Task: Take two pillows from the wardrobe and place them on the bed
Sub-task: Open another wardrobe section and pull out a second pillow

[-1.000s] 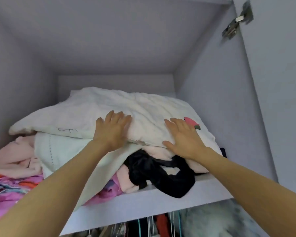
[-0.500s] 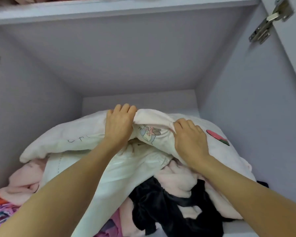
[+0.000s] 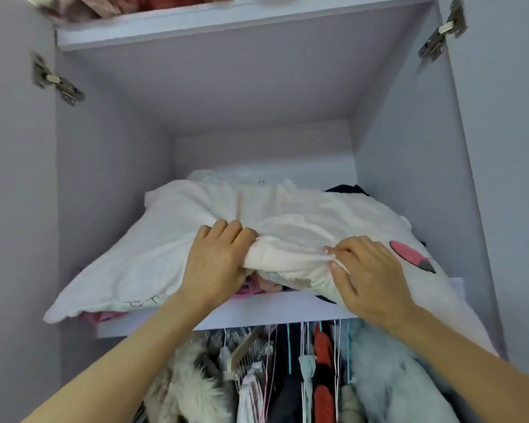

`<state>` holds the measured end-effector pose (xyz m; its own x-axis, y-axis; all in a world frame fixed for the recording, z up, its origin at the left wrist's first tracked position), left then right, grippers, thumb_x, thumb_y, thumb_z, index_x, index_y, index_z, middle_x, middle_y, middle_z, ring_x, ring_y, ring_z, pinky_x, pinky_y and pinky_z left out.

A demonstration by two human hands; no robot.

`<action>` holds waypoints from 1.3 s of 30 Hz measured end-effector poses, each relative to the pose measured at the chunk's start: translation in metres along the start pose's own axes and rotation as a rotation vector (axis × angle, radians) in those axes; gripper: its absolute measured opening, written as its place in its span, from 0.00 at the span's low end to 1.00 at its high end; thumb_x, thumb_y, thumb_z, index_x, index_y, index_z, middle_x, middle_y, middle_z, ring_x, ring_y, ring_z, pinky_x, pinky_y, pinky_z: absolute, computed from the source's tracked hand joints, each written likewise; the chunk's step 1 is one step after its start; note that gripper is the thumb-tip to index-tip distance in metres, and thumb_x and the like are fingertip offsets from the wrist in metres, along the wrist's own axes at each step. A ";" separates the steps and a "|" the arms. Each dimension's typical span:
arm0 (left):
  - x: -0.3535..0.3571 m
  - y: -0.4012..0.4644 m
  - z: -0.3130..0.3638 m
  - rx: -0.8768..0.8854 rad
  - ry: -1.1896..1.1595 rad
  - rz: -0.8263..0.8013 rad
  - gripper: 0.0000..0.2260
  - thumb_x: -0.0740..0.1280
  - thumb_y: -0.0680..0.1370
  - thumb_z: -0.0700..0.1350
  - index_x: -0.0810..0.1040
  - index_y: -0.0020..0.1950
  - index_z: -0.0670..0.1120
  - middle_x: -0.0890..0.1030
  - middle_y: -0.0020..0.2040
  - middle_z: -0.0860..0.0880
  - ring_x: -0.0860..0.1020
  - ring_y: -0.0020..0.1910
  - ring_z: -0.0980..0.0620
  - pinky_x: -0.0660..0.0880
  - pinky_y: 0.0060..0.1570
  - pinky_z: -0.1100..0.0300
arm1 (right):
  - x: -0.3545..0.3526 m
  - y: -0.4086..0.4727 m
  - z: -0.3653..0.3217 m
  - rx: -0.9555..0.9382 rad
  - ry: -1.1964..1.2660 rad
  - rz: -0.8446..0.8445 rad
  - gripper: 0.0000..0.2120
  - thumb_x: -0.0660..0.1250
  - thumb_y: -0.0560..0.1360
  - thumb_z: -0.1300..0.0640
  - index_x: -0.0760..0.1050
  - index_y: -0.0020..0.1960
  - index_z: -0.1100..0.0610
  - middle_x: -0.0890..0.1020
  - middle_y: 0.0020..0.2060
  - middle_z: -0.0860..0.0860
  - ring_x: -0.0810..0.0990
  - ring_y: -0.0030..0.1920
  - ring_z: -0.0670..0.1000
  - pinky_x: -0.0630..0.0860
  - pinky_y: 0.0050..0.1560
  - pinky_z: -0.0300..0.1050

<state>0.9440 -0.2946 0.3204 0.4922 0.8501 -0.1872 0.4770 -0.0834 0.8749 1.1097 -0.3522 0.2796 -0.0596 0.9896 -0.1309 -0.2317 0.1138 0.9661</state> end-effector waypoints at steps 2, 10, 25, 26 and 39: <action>0.001 -0.028 0.006 0.032 -0.020 -0.126 0.15 0.70 0.61 0.41 0.79 0.48 0.44 0.79 0.39 0.46 0.77 0.36 0.42 0.70 0.32 0.55 | 0.004 -0.022 -0.013 0.038 0.085 -0.139 0.17 0.54 0.74 0.53 0.79 0.52 0.57 0.81 0.44 0.54 0.79 0.46 0.57 0.74 0.45 0.51; 0.044 -0.083 0.008 -0.162 -0.164 -0.849 0.38 0.67 0.66 0.65 0.53 0.72 0.60 0.55 0.74 0.52 0.52 0.71 0.47 0.54 0.65 0.46 | 0.028 -0.057 -0.025 0.187 0.061 -0.466 0.23 0.54 0.76 0.48 0.66 0.69 0.52 0.71 0.67 0.52 0.67 0.68 0.54 0.60 0.66 0.56; 0.088 0.000 -0.041 -0.397 -0.042 -0.428 0.26 0.51 0.76 0.62 0.49 0.73 0.59 0.48 0.77 0.49 0.44 0.75 0.44 0.45 0.69 0.36 | 0.074 0.042 0.009 0.065 -0.094 -0.281 0.25 0.58 0.76 0.45 0.62 0.70 0.51 0.67 0.70 0.54 0.61 0.71 0.57 0.52 0.69 0.64; 0.091 0.006 -0.042 -0.399 -0.044 -0.398 0.27 0.51 0.76 0.62 0.49 0.73 0.59 0.49 0.77 0.50 0.44 0.75 0.44 0.45 0.69 0.37 | 0.081 0.055 0.019 0.103 -0.093 -0.299 0.27 0.55 0.76 0.42 0.57 0.72 0.50 0.63 0.72 0.53 0.57 0.73 0.56 0.50 0.70 0.63; 0.103 -0.002 -0.049 -0.525 0.010 -0.151 0.22 0.59 0.76 0.53 0.66 0.68 0.46 0.66 0.72 0.45 0.60 0.72 0.45 0.56 0.69 0.43 | 0.168 0.115 0.048 0.201 0.028 -0.576 0.37 0.57 0.68 0.29 0.69 0.60 0.60 0.79 0.57 0.56 0.76 0.56 0.58 0.66 0.49 0.51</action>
<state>0.9583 -0.1817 0.3213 0.4384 0.8375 -0.3260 0.1128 0.3086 0.9445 1.1193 -0.1688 0.3790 -0.0053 0.7613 -0.6484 -0.0462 0.6475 0.7606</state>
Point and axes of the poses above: each hand's wrist, its own y-axis towards the middle knuckle, its own x-axis out of the palm, z = x × y, the point moved 9 cm from there along y, towards the middle knuckle
